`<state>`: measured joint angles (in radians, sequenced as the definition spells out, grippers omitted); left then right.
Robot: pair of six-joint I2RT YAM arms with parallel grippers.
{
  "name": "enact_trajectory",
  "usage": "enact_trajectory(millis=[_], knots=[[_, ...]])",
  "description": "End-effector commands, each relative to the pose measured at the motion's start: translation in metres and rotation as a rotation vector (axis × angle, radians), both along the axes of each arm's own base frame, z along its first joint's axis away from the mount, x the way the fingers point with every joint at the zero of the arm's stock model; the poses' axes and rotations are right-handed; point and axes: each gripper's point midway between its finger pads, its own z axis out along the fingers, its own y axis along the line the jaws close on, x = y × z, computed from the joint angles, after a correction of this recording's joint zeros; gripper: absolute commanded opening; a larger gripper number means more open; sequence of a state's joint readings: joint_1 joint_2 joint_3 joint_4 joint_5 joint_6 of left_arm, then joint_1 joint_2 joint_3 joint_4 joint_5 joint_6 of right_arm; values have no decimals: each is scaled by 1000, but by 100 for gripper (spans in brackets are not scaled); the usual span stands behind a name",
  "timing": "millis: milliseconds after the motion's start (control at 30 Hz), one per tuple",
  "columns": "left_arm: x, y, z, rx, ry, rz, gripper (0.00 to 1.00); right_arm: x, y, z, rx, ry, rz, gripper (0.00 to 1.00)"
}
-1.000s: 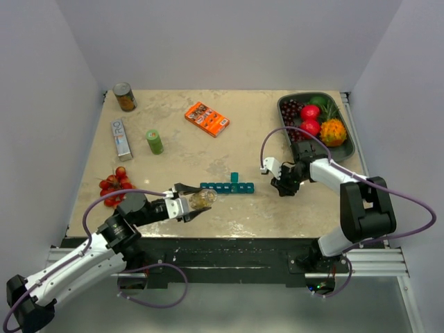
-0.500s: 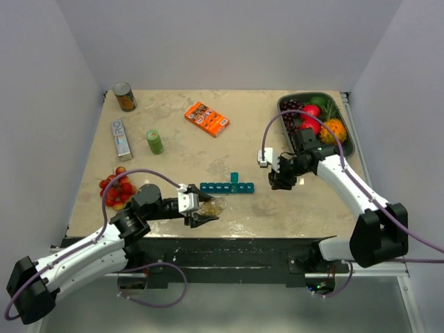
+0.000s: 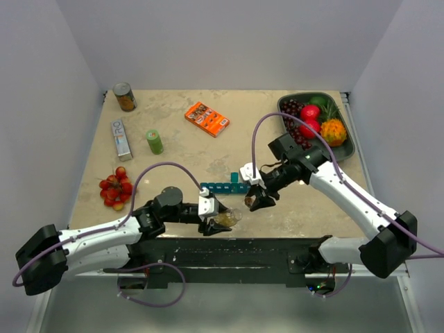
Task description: Sort the pills into containers
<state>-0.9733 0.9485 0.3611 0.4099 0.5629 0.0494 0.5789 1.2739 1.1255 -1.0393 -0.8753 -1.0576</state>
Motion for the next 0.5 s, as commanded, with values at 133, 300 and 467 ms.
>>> enact_trajectory(millis=[133,300,467], knots=[[11,-23,32,-88,-61,2,0,-18,20,34,113,56,81,0],[17,-25,32,-87,-53,31,0,-25,20,37,137,68,100,0],[22,-27,33,-88,-39,57,0,-29,20,38,149,71,108,0]])
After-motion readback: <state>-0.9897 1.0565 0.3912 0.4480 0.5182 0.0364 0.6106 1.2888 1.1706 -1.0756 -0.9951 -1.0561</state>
